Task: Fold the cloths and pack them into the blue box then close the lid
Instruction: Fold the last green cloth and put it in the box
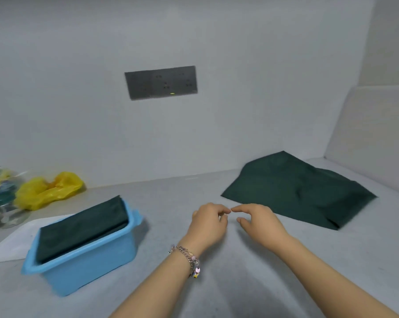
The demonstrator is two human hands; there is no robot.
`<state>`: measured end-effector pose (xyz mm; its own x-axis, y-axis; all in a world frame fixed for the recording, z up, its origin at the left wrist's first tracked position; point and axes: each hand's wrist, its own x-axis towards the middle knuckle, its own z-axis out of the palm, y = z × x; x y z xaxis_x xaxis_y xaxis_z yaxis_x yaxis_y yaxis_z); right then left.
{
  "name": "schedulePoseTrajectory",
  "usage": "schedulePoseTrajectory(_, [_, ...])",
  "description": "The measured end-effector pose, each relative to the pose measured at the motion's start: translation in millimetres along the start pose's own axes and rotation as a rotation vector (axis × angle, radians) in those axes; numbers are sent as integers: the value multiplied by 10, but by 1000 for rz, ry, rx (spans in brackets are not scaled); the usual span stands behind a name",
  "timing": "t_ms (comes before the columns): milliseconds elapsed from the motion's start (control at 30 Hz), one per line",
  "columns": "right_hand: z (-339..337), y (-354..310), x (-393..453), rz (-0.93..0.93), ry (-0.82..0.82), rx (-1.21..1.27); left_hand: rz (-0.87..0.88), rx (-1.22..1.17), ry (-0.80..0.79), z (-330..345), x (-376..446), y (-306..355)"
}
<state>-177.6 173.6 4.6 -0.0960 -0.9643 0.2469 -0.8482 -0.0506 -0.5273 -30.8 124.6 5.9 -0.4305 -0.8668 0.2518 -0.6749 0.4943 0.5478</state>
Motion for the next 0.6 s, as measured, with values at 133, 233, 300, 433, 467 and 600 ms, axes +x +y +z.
schedulePoseTrajectory(133, [-106,487,0,114,16,-89,55,35,-69,410,312,107])
schedulePoseTrajectory(233, [-193,792,68,125,55,-236,132,57,-112,660,582,185])
schedulePoseTrajectory(300, [-227,967,122,146,46,-327,160,82,-175,801,748,250])
schedulePoseTrajectory(433, [-178,1218,174,239,22,-322,149,215,-300,999,992,194])
schedulePoseTrajectory(467, [-170,1283,180,257,14,-317,147,276,-306,1034,1035,170])
schedulePoseTrajectory(600, [-127,1376,166,214,3,-361,198,489,-194,991,1011,71])
